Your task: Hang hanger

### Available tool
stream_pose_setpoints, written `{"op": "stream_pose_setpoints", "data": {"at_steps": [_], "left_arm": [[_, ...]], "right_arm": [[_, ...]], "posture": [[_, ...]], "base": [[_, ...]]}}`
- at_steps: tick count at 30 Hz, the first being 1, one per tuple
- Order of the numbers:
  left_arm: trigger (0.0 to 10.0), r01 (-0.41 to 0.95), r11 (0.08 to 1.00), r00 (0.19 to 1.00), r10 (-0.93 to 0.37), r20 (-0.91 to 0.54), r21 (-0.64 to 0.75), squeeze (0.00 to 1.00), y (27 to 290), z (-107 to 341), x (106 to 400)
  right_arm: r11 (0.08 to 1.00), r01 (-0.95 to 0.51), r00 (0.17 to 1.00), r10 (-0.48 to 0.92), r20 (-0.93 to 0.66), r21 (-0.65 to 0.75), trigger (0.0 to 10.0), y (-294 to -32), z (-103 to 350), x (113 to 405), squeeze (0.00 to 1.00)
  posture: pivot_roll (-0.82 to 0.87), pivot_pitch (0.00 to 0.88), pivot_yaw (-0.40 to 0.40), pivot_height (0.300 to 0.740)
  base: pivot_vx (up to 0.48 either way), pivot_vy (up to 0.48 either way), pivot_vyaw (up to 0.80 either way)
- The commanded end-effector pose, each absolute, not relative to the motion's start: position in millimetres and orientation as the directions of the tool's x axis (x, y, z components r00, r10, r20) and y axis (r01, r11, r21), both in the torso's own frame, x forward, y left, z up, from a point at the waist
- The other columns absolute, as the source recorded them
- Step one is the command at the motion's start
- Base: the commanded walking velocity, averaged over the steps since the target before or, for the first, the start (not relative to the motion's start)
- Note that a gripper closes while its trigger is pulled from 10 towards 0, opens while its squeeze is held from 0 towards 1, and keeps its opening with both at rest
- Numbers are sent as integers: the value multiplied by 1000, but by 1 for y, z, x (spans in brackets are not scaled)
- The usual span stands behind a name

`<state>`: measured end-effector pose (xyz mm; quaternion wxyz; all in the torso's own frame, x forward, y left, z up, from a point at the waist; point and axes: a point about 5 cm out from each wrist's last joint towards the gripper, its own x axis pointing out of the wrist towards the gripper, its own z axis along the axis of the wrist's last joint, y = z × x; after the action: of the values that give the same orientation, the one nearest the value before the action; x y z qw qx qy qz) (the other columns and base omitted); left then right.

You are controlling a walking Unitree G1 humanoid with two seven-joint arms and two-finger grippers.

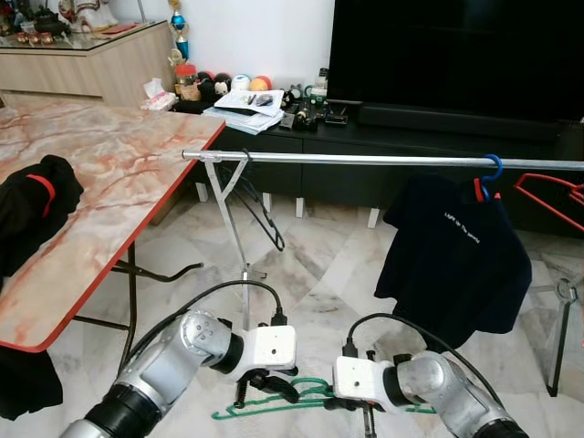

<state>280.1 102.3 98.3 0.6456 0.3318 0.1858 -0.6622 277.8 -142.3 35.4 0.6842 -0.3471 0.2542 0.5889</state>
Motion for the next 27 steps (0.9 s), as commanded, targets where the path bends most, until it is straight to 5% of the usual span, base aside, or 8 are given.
{"op": "stream_pose_setpoints", "data": {"at_steps": [1, 4, 9, 10, 11, 16, 23, 27], "left_arm": [[10000, 981, -130, 14, -697, -717, 146, 1000, 114, 98, 275], [10000, 983, -136, 3, -665, -747, 125, 1000, 125, 93, 272], [10000, 983, 20, 156, -606, -780, 181, 1000, 155, 85, 283], [10000, 964, 132, 262, -603, -754, 230, 314, 164, 85, 292], [10000, 933, 252, 359, -591, -723, 257, 0, 172, 84, 299], [10000, 713, 617, 635, -368, -679, 333, 0, 222, 55, 304], [10000, 383, 886, 631, -44, -774, 262, 0, 259, -23, 241], [10000, 260, 941, 590, 24, -807, 217, 0, 262, -46, 212]], "right_arm": [[131, -976, 219, 631, -745, -176, 0, -157, 38, 279, 0], [189, -966, 256, 623, -739, -174, 0, -171, 40, 281, 0], [380, -909, 386, 612, -690, -170, 0, -203, 43, 281, 0], [466, -872, 444, 619, -648, -153, 0, -210, 44, 281, 0], [545, -827, 505, 612, -609, -139, 0, -218, 44, 281, 0], [816, -564, 735, 427, -526, -126, 0, -247, 32, 277, 0], [994, -109, 857, 80, -509, -28, 0, -261, 5, 262, 0], [1000, 11, 869, -17, -495, -15, 0, -261, 3, 263, 0]], "posture": [[-17, 0, 49, 740], [-20, 0, 49, 740], [-35, 0, 53, 740], [-37, 0, 52, 740], [-33, 0, 52, 740], [-38, 0, 54, 740], [-45, 0, 48, 740], [-49, 0, 46, 740]], "base": [[0, 0, 0], [0, 0, 0], [0, 0, 0], [0, 0, 0], [0, 0, 0], [0, 0, 0], [0, 0, 0], [0, 0, 0]]}}
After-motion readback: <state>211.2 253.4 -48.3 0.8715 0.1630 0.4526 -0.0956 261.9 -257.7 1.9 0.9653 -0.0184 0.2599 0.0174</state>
